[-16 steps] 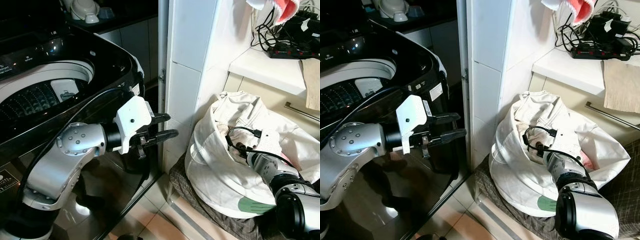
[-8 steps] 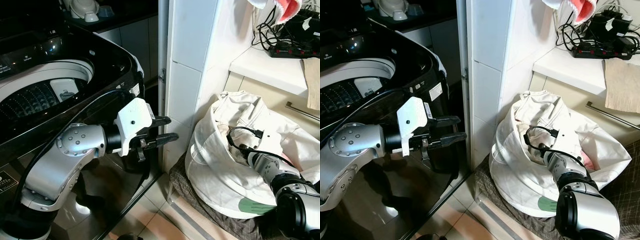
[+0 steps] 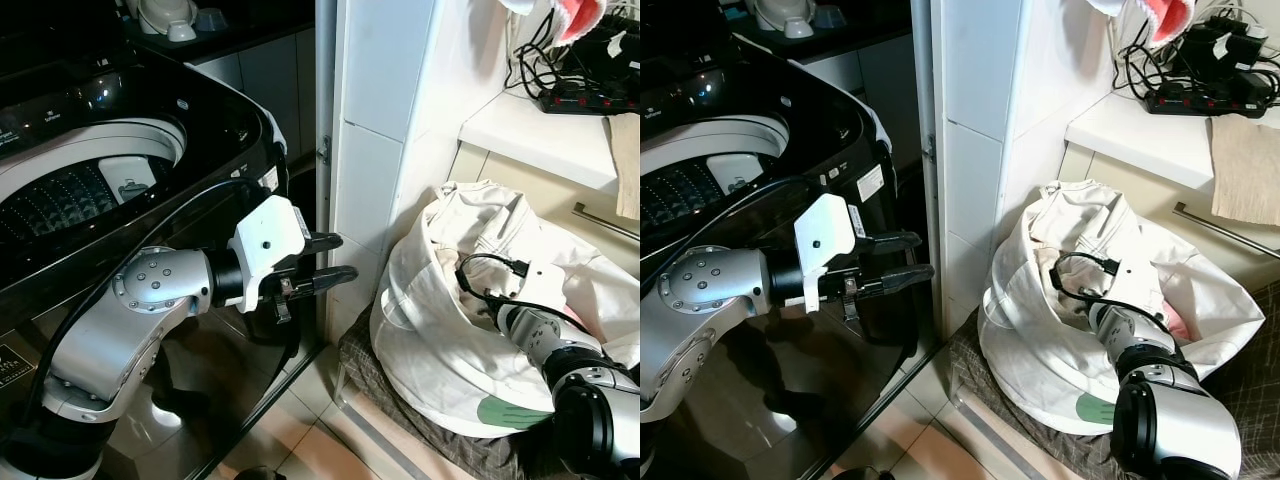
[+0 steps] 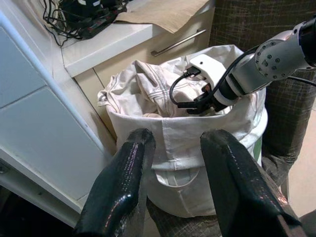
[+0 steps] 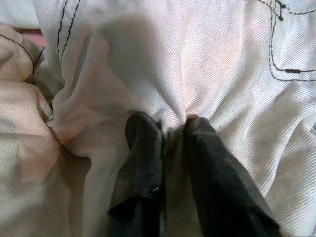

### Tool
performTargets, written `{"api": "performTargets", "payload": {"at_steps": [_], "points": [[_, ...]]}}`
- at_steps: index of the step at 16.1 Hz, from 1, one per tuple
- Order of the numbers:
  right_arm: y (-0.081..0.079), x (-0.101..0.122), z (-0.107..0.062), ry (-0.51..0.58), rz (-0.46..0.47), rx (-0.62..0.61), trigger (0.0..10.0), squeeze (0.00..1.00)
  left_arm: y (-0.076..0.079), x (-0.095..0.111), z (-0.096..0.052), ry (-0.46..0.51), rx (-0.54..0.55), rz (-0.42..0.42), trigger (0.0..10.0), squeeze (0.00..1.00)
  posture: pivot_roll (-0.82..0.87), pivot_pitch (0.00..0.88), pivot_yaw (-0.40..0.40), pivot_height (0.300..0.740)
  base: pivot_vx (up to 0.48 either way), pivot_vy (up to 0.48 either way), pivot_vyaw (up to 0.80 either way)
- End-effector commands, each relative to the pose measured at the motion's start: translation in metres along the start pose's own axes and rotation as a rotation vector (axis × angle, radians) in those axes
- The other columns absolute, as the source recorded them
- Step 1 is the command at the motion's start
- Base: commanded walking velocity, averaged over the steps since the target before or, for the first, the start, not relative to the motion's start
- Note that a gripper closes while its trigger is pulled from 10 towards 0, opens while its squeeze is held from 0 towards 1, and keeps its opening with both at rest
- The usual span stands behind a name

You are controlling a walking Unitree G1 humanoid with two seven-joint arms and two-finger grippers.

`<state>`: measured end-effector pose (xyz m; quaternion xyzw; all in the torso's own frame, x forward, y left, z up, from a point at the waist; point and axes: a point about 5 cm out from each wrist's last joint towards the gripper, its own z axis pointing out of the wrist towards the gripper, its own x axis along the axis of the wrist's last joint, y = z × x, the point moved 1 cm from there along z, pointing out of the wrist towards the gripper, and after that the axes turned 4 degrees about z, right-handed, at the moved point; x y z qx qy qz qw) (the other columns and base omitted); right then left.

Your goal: Clothes washing

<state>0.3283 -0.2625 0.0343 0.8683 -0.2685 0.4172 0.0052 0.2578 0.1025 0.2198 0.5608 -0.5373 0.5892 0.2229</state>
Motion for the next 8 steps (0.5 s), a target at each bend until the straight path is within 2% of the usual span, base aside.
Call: {"api": "performTargets", "payload": {"at_steps": [1, 8], "points": [[0.002, 0.005, 0.000, 0.013, 0.006, -0.011, 0.0, 0.00, -0.002, 0.004, 0.002, 0.003, -0.004, 0.028, 10.0, 0.00, 0.16, 0.026, 0.024, 0.740, 0.000, 0.000, 0.00], [-0.004, 0.034, -0.004, 0.120, 0.016, 0.023, 0.0, 0.00, -0.012, -0.001, 0.006, 0.021, 0.075, 0.032, 10.0, 0.00, 0.10, 0.000, 0.001, 0.740, 0.000, 0.000, 0.00]]}}
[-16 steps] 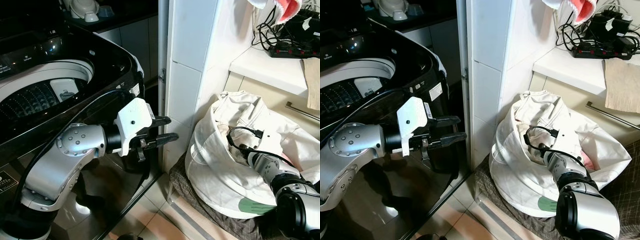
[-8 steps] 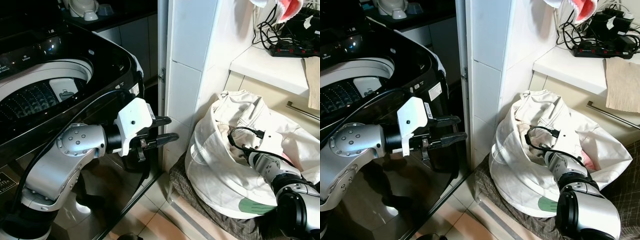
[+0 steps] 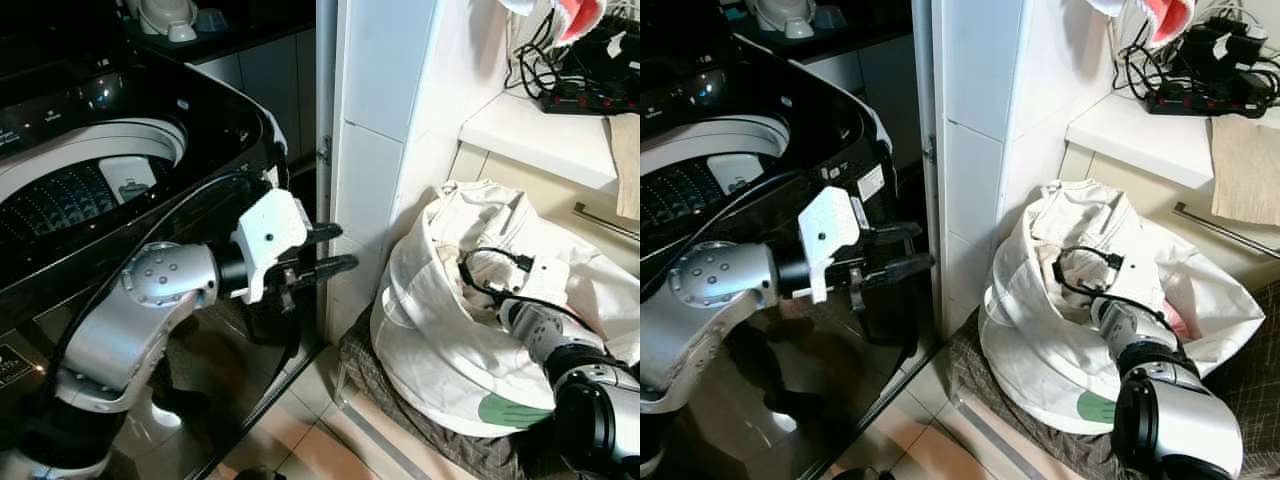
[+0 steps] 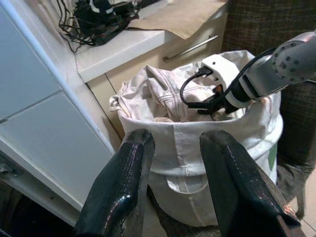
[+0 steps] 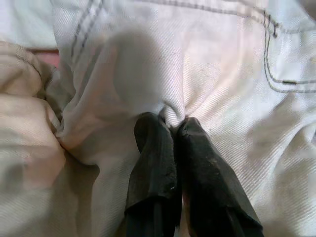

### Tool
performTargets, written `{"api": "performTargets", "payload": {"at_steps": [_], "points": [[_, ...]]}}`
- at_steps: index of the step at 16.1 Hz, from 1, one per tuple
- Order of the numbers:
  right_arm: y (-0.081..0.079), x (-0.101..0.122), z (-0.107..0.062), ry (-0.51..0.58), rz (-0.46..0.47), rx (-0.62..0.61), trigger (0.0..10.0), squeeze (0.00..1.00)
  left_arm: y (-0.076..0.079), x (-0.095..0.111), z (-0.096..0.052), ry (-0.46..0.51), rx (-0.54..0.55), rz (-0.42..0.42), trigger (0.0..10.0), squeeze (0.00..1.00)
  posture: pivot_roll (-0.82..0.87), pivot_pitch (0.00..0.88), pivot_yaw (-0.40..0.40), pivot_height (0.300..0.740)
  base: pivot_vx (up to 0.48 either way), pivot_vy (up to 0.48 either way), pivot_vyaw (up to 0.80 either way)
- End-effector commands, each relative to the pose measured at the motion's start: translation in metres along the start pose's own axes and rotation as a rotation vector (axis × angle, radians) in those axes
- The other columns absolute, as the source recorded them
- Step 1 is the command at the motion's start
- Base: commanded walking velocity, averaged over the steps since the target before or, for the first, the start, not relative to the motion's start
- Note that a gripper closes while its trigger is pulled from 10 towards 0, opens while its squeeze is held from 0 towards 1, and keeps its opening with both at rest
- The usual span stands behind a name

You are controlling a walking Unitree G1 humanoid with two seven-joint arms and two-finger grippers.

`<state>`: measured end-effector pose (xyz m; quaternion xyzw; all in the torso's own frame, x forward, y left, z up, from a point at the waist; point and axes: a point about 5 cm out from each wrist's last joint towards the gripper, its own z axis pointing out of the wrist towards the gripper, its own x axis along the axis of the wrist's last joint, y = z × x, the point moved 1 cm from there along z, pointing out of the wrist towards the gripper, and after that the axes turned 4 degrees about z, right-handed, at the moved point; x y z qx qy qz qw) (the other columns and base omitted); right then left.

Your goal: Clothes washing

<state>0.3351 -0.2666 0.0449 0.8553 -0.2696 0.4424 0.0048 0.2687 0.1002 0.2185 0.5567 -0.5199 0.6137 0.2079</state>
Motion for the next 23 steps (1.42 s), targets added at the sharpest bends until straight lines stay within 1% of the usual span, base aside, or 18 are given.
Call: {"api": "performTargets", "payload": {"at_steps": [1, 2, 5, 6, 7, 8, 9, 10, 11, 12, 13, 14, 15, 16, 17, 20, 21, 23], "points": [[-0.003, 0.026, -0.002, 0.083, -0.003, 0.018, 0.0, 0.00, -0.005, 0.002, 0.001, 0.007, 0.026, 0.019, 10.0, 0.00, 0.09, 0.000, -0.001, 0.740, 0.000, 0.000, 0.00], [-0.003, 0.031, -0.003, 0.099, -0.012, 0.025, 0.0, 0.00, -0.006, 0.002, 0.001, 0.016, 0.037, 0.021, 10.0, 0.00, 0.08, 0.000, -0.005, 0.740, 0.000, 0.000, 0.00], [-0.004, 0.070, -0.014, 0.210, -0.065, 0.101, 0.0, 0.00, -0.017, 0.005, 0.002, 0.054, 0.125, 0.048, 10.0, 0.00, 0.05, 0.000, -0.011, 0.740, 0.000, 0.000, 0.00], [-0.007, 0.092, -0.028, 0.274, -0.110, 0.159, 0.0, 0.00, -0.021, 0.007, 0.001, 0.076, 0.168, 0.052, 10.0, 0.00, 0.04, 0.000, -0.010, 0.740, 0.000, 0.000, 0.00], [-0.010, 0.105, -0.039, 0.314, -0.128, 0.207, 0.0, 0.00, -0.023, 0.008, 0.000, 0.093, 0.191, 0.051, 10.0, 0.00, 0.04, 0.000, -0.009, 0.740, 0.000, 0.000, 0.00], [-0.015, 0.119, -0.054, 0.350, -0.109, 0.286, 0.0, 0.00, -0.025, 0.009, 0.000, 0.114, 0.215, 0.047, 10.0, 0.00, 0.02, 0.000, -0.013, 0.740, 0.000, 0.000, 0.00], [-0.027, 0.140, -0.079, 0.412, -0.033, 0.432, 0.0, 0.00, -0.029, 0.011, 0.001, 0.134, 0.247, 0.051, 10.0, 0.00, 0.02, 0.000, -0.015, 0.740, 0.000, 0.000, 0.00], [-0.032, 0.148, -0.090, 0.439, -0.011, 0.490, 0.0, 0.00, -0.031, 0.012, 0.001, 0.140, 0.259, 0.055, 10.0, 0.00, 0.02, 0.000, -0.015, 0.740, 0.000, 0.000, 0.00], [-0.045, 0.165, -0.117, 0.492, 0.002, 0.617, 0.0, 0.00, -0.035, 0.015, 0.003, 0.169, 0.291, 0.049, 10.0, 0.00, 0.01, 0.000, -0.016, 0.740, 0.000, 0.000, 0.00], [-0.052, 0.172, -0.130, 0.519, -0.007, 0.684, 0.0, 0.00, -0.038, 0.018, 0.004, 0.184, 0.309, 0.039, 10.0, 0.00, 0.00, 0.000, -0.019, 0.740, 0.000, 0.000, 0.00], [-0.063, 0.176, -0.150, 0.524, -0.031, 0.786, 0.0, 0.00, -0.042, 0.022, 0.006, 0.214, 0.334, 0.017, 10.0, 0.00, -0.01, 0.000, -0.025, 0.740, 0.000, 0.000, 0.00], [-0.082, 0.180, -0.175, 0.530, -0.086, 0.921, 0.0, 0.00, -0.048, 0.032, 0.009, 0.274, 0.357, -0.011, 10.0, 0.00, -0.01, 0.000, -0.030, 0.740, 0.000, 0.000, 0.00], [-0.093, 0.182, -0.190, 0.532, -0.108, 0.998, 0.0, 0.00, -0.052, 0.039, 0.010, 0.314, 0.374, -0.025, 10.0, 0.00, -0.01, 0.000, -0.030, 0.740, 0.000, 0.000, 0.00], [-0.107, 0.184, -0.209, 0.532, -0.139, 1.097, 0.0, 0.00, -0.059, 0.051, 0.012, 0.387, 0.391, -0.080, 10.0, 0.44, -0.02, 0.000, -0.037, 0.740, 0.000, 0.000, 0.00], [-0.115, 0.183, -0.219, 0.528, -0.148, 1.151, 0.0, 0.00, -0.062, 0.062, 0.012, 0.469, 0.374, -0.142, 10.0, 1.00, -0.02, 0.000, -0.037, 0.740, 0.000, 0.000, 0.00], [-0.130, 0.181, -0.231, 0.499, -0.132, 1.243, 0.0, 0.00, -0.061, 0.081, 0.017, 0.584, 0.309, -0.185, 10.0, 1.00, -0.02, 0.000, -0.048, 0.740, 0.000, 0.000, 0.00], [-0.132, 0.180, -0.232, 0.492, -0.130, 1.248, 0.0, 0.00, -0.059, 0.082, 0.019, 0.592, 0.296, -0.189, 10.0, 1.00, -0.02, 0.000, -0.048, 0.740, 0.000, 0.000, 0.00], [-0.140, 0.173, -0.233, 0.449, -0.134, 1.274, 0.0, 0.00, -0.047, 0.086, 0.030, 0.618, 0.202, -0.290, 10.0, 0.98, -0.02, 0.000, -0.053, 0.740, 0.000, 0.000, 0.00]]}}
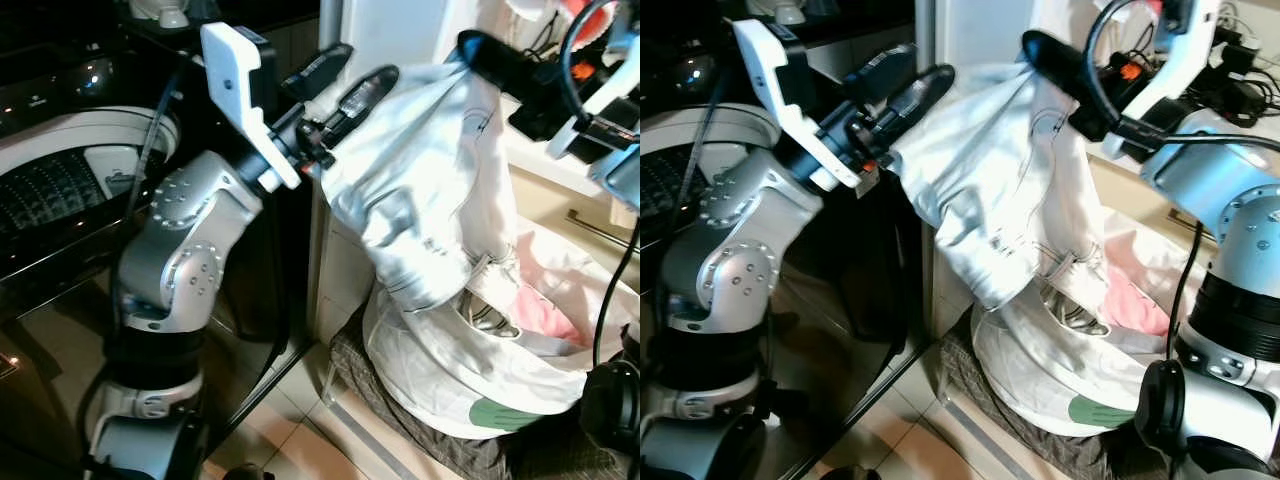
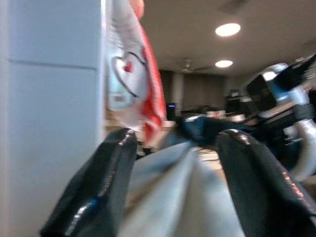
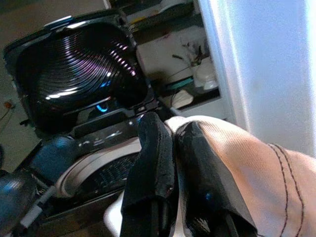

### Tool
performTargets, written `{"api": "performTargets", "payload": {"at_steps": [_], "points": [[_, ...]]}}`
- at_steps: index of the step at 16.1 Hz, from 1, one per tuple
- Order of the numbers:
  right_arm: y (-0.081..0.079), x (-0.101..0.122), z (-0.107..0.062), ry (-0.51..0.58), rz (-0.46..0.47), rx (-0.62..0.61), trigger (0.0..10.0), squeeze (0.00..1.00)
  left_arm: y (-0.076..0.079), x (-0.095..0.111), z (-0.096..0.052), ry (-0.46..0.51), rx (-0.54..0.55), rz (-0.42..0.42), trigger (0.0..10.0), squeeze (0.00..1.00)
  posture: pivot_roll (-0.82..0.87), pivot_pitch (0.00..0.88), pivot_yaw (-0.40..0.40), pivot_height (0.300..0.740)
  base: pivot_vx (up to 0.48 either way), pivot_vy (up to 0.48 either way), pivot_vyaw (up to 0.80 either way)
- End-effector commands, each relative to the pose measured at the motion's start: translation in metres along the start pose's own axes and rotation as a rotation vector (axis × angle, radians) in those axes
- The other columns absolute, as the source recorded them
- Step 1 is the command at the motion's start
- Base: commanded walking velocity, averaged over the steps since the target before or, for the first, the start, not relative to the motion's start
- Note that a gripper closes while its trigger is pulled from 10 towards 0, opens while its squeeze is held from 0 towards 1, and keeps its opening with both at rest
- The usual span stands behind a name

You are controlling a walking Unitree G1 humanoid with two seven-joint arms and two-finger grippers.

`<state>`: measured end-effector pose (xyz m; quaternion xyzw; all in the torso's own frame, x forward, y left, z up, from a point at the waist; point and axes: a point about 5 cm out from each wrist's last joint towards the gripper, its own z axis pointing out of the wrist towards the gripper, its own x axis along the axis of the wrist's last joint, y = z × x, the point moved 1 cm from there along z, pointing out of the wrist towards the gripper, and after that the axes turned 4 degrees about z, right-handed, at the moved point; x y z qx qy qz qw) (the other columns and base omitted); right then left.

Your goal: Clothes washing

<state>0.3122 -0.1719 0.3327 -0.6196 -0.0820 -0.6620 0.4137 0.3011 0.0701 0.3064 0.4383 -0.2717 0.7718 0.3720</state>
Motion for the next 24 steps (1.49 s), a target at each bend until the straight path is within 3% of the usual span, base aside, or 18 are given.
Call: {"api": "performTargets", "payload": {"at_steps": [1, 2, 5, 8, 9, 11, 14, 15, 18, 24], "points": [[-0.016, 0.012, 0.000, 0.036, -0.039, 0.058, 0.0, 0.00, 0.010, 0.002, 0.005, 0.003, -0.056, -0.038, 10.0, 0.24, -0.02, 0.000, -0.053, 0.740, 0.000, 0.000, 0.00], [-0.018, 0.010, 0.002, 0.030, -0.032, 0.069, 0.0, 0.00, 0.016, -0.002, 0.005, -0.020, -0.087, -0.048, 10.0, 0.00, -0.02, 0.000, -0.054, 0.740, 0.000, 0.000, 0.00], [-0.026, 0.006, 0.004, 0.017, -0.025, 0.102, 0.0, 0.00, 0.027, -0.029, 0.007, -0.172, -0.114, 0.031, 10.0, 0.00, -0.02, 0.000, -0.053, 0.740, 0.000, 0.000, 0.00], [-0.032, 0.006, 0.004, 0.015, -0.028, 0.117, 0.0, 0.00, 0.036, -0.045, 0.006, -0.286, -0.144, -0.001, 10.0, 0.00, -0.03, 0.000, -0.049, 0.740, 0.000, 0.000, 0.00], [-0.034, 0.005, 0.005, 0.013, -0.028, 0.121, 0.0, 0.00, 0.035, -0.051, 0.006, -0.326, -0.124, 0.039, 10.0, 0.00, -0.03, 0.000, -0.049, 0.740, 0.000, 0.000, 0.00], [-0.037, 0.003, 0.006, 0.011, -0.026, 0.131, 0.0, 0.00, 0.019, -0.061, 0.008, -0.414, -0.012, 0.316, 10.0, 0.00, -0.03, 0.000, -0.047, 0.740, 0.000, 0.000, 0.00], [-0.039, 0.003, 0.007, 0.009, -0.027, 0.134, 0.0, 0.00, 0.009, -0.055, 0.010, -0.391, 0.068, 0.326, 10.0, 0.00, -0.03, 0.000, -0.046, 0.740, 0.000, 0.000, 0.00], [-0.039, 0.003, 0.007, 0.008, -0.028, 0.131, 0.0, 0.00, 0.006, -0.053, 0.009, -0.385, 0.072, 0.337, 0.0, 0.00, -0.03, 0.000, -0.047, 0.740, 0.000, 0.000, 0.00], [-0.038, 0.001, 0.006, 0.003, -0.025, 0.123, 0.0, 0.00, -0.002, -0.049, 0.006, -0.358, 0.112, 0.364, 0.0, 0.00, -0.02, 0.000, -0.050, 0.740, 0.000, 0.000, 0.00], [-0.037, 0.001, 0.008, 0.011, -0.006, 0.127, 0.0, 0.00, -0.002, -0.049, 0.005, -0.348, 0.089, 0.368, 0.0, 0.00, -0.02, 0.000, -0.050, 0.740, 0.000, 0.000, 0.00]]}}
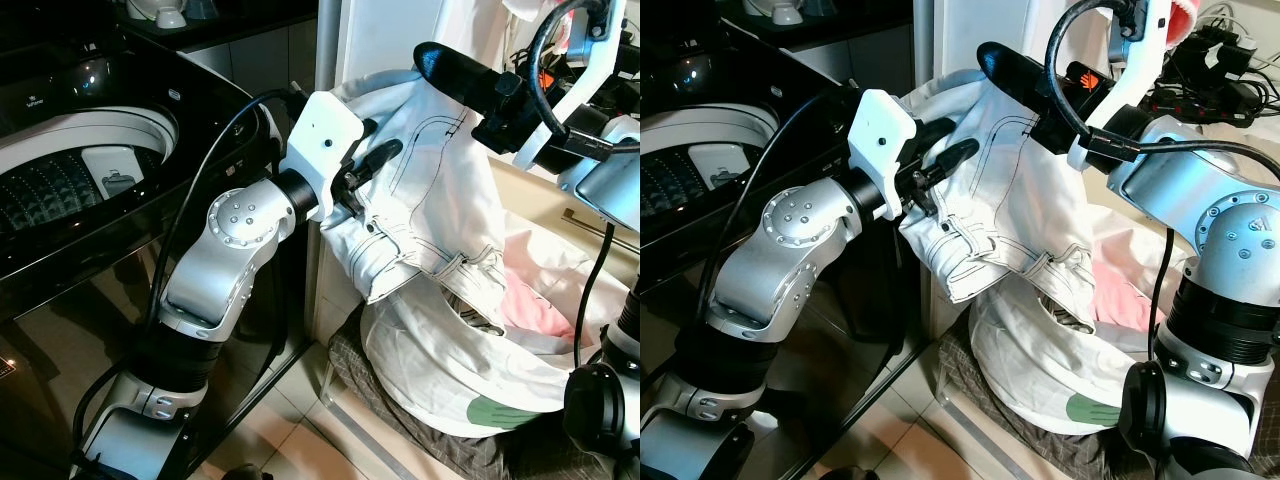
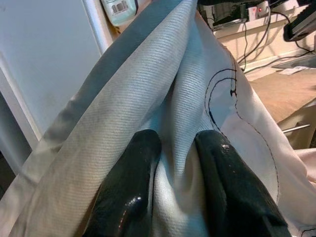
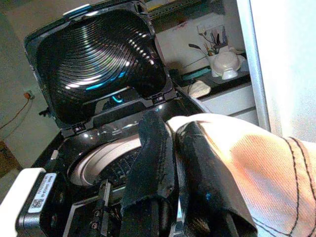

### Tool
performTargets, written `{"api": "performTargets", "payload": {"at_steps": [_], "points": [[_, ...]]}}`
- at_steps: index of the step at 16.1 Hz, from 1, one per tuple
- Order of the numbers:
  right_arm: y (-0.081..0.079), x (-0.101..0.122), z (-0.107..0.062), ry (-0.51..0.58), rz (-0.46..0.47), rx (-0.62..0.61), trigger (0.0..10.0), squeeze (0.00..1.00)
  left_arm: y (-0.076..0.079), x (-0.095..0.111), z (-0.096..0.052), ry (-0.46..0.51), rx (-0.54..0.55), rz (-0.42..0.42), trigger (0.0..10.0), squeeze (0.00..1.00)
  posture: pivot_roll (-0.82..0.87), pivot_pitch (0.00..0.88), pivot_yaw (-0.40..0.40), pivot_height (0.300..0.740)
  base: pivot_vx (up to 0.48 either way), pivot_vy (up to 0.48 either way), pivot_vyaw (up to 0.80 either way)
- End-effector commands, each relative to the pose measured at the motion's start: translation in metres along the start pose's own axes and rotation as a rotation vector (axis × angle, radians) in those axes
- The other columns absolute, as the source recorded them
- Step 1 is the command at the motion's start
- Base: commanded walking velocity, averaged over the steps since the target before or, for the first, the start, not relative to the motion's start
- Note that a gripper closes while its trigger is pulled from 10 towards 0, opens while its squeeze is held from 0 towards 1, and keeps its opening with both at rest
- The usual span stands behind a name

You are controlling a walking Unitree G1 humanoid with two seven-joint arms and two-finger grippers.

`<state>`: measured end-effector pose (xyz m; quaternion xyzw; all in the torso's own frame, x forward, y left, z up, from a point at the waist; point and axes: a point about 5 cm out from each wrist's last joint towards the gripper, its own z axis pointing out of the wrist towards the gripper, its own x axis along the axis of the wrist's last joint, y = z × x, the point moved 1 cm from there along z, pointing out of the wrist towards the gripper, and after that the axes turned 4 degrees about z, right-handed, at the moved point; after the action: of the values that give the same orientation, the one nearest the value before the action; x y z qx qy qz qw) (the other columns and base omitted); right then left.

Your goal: Clothes washing

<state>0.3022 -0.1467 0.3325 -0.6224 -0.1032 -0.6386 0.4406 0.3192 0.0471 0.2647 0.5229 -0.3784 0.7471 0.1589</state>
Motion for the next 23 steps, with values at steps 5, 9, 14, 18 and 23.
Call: {"api": "performTargets", "payload": {"at_steps": [5, 9, 14, 18, 23], "points": [[-0.013, 0.011, -0.001, 0.041, -0.053, 0.054, 0.0, 0.00, -0.006, -0.001, -0.002, 0.007, 0.001, 0.025, 0.0, 0.00, -0.02, 0.000, -0.048, 0.740, 0.000, 0.000, 0.00], [-0.013, 0.009, 0.000, 0.038, -0.051, 0.055, 0.0, 0.00, -0.009, -0.002, -0.003, 0.010, 0.014, 0.031, 0.0, 0.00, -0.02, 0.000, -0.046, 0.740, 0.000, 0.000, 0.00], [-0.012, 0.009, -0.001, 0.033, -0.080, 0.041, 2.1, 0.00, -0.025, 0.003, -0.007, 0.051, 0.088, 0.063, 0.0, 0.00, -0.02, 0.000, -0.042, 0.740, 0.000, 0.000, 0.00], [-0.010, 0.008, -0.001, 0.034, -0.089, 0.028, 10.0, 1.00, -0.093, 0.022, -0.024, 0.090, 0.359, 0.200, 0.0, 0.00, -0.01, 0.000, -0.037, 0.740, 0.000, 0.000, 0.00], [-0.008, -0.004, -0.004, 0.016, -0.139, 0.012, 10.0, 0.00, -0.230, 0.148, -0.070, 0.073, 0.816, 0.794, 0.0, 0.00, 0.02, 0.000, -0.036, 0.740, 0.000, 0.000, 0.00]]}}
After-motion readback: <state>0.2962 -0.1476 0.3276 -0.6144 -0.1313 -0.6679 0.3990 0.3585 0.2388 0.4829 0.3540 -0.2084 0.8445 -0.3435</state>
